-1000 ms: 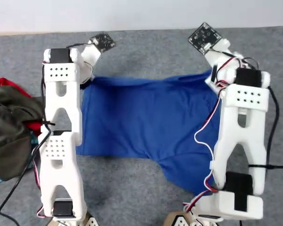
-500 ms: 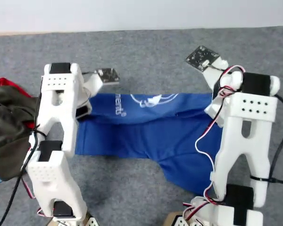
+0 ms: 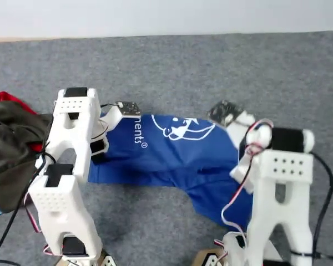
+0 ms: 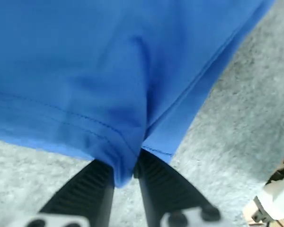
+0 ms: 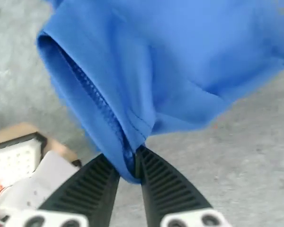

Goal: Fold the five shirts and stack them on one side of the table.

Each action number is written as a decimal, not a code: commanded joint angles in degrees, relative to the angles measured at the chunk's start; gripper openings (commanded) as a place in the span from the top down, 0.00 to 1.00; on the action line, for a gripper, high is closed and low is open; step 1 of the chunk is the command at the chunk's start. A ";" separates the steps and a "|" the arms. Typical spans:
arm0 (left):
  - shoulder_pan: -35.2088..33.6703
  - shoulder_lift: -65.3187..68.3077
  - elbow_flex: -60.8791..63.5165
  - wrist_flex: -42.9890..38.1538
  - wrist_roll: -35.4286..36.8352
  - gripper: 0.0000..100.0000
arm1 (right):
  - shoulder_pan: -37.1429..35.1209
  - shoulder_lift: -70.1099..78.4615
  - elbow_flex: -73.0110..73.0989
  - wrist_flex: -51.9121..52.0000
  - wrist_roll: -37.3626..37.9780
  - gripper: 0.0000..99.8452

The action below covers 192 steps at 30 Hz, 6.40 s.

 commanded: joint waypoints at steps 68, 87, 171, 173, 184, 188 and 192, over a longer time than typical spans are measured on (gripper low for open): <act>-0.53 -10.64 -14.37 -7.91 18.29 0.92 | 1.10 5.23 3.69 -33.27 -11.96 0.88; 2.02 9.76 -15.25 -26.29 27.96 0.98 | 6.73 57.27 -29.98 -44.00 -16.79 0.97; 61.63 10.73 -15.25 -12.92 37.10 0.99 | 54.46 -14.64 -15.47 -1.01 -12.22 0.99; 61.63 10.37 -16.04 -12.57 37.10 0.99 | 54.46 -14.64 -15.47 -1.01 -12.31 0.99; 57.14 6.33 -22.73 -11.60 37.19 0.99 | 54.46 -14.55 -15.47 -1.01 -12.31 0.99; 52.31 8.70 -28.88 -11.60 37.10 0.99 | 54.46 -14.20 -15.47 -1.01 -12.31 0.99; 48.35 12.57 -35.91 -11.25 36.57 0.99 | 54.37 -14.20 -14.07 -1.19 -12.31 0.99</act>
